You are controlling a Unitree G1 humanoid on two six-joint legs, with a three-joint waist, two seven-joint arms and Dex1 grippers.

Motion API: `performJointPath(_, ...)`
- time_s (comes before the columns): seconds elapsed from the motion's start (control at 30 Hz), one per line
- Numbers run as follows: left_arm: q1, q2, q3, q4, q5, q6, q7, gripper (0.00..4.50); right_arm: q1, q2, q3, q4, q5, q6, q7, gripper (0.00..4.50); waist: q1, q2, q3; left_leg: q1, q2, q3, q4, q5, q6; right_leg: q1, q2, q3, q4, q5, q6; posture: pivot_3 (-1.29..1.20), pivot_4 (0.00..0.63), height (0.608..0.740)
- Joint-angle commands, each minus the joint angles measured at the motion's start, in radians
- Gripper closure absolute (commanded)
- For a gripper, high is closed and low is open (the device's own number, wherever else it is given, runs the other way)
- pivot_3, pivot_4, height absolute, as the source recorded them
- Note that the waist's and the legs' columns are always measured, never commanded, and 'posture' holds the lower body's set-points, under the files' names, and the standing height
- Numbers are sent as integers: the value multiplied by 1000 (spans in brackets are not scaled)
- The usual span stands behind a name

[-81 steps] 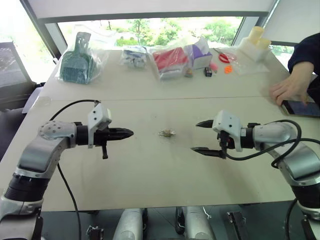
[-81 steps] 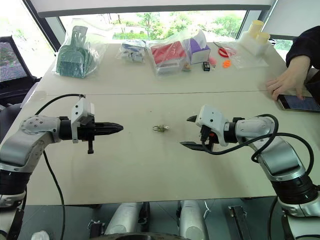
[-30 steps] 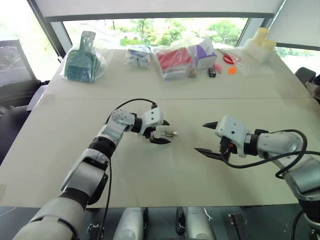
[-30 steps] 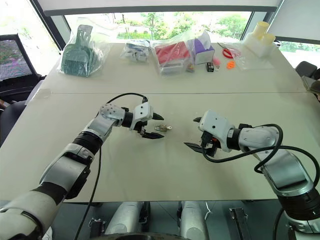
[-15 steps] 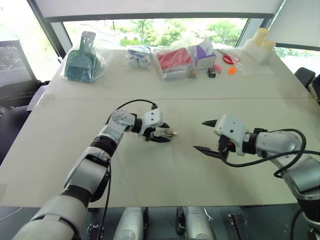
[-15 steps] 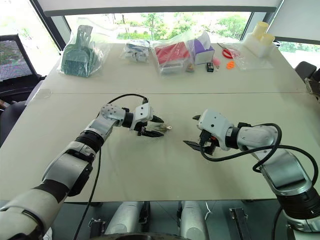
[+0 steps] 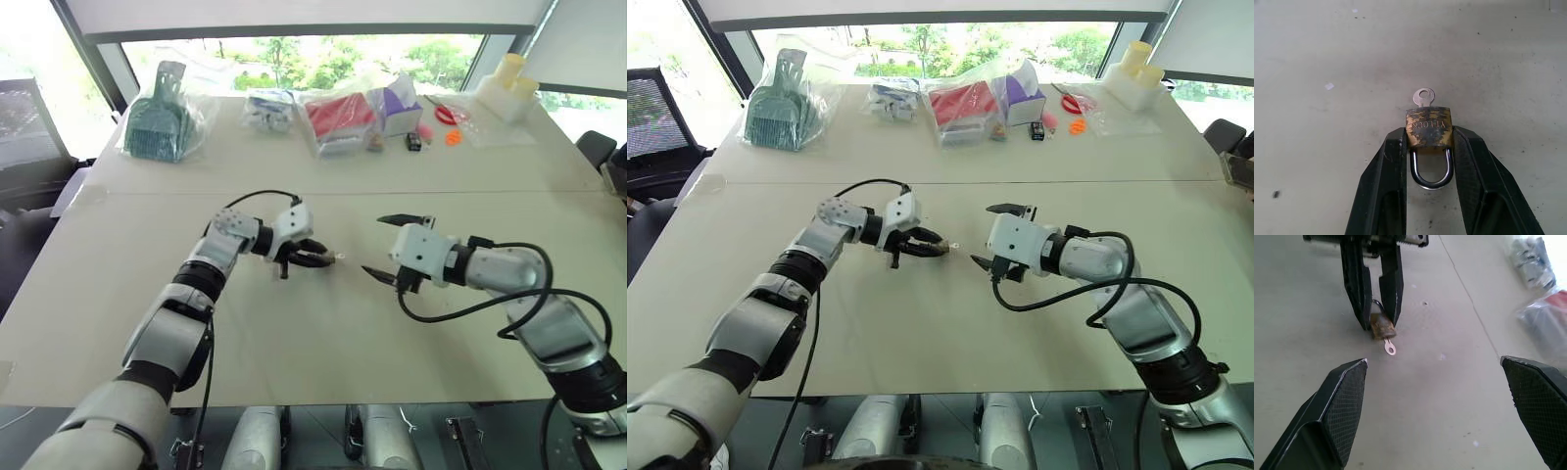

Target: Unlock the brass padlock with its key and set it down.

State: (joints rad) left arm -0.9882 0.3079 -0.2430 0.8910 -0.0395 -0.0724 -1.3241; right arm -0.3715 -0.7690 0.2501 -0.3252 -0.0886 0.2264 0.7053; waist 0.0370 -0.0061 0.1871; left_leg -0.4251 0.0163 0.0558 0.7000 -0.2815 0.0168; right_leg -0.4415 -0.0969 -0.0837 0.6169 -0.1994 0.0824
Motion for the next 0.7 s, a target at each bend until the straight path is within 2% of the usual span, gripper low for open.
performJointPath(0.03, -39, 18, 50, -106, -63, 77, -43, 3775, -24, 34, 22, 37, -98, -112, -65, 0, 1, 0, 0, 0, 0, 0, 0, 0, 0, 0, 0, 0, 0, 0, 0, 0, 150, 740)
performJointPath(0.47, 17, 38, 40, -277, -73, 165, -57, 3775, -87, 142, 54, 149, -241, -252, -116, 0, -3, 0, 0, 0, 0, 2, 0, 0, 0, 1, 0, 0, 0, 0, 0, 0, 150, 740)
performJointPath(0.5, 18, 38, 38, -280, -71, 162, -56, 3775, -95, 145, 56, 156, -248, -259, -115, 522, -3, 0, 0, 0, 0, 2, 0, 0, 0, 1, 0, 0, 0, 0, 0, 0, 150, 740)
performJointPath(0.53, 19, 38, 37, -282, -69, 161, -56, 3775, -100, 147, 57, 161, -253, -263, -113, 786, -3, 0, 0, 0, 0, 2, 0, 0, 0, 1, 0, 0, 0, 0, 0, 0, 150, 740)
performJointPath(0.63, 21, 37, 36, -288, -69, 162, -51, 3775, -108, 154, 55, 171, -262, -275, -106, 2233, -4, 0, 0, 0, 0, 2, 0, 0, 0, 1, 0, 0, 0, 0, 0, 0, 150, 740)
performJointPath(0.7, 23, 36, 35, -291, -68, 162, -48, 3775, -110, 157, 54, 175, -269, -283, -102, 3398, -3, 0, 0, 0, 0, 2, 0, 0, 0, 1, 0, 0, 0, 0, 0, 0, 150, 740)
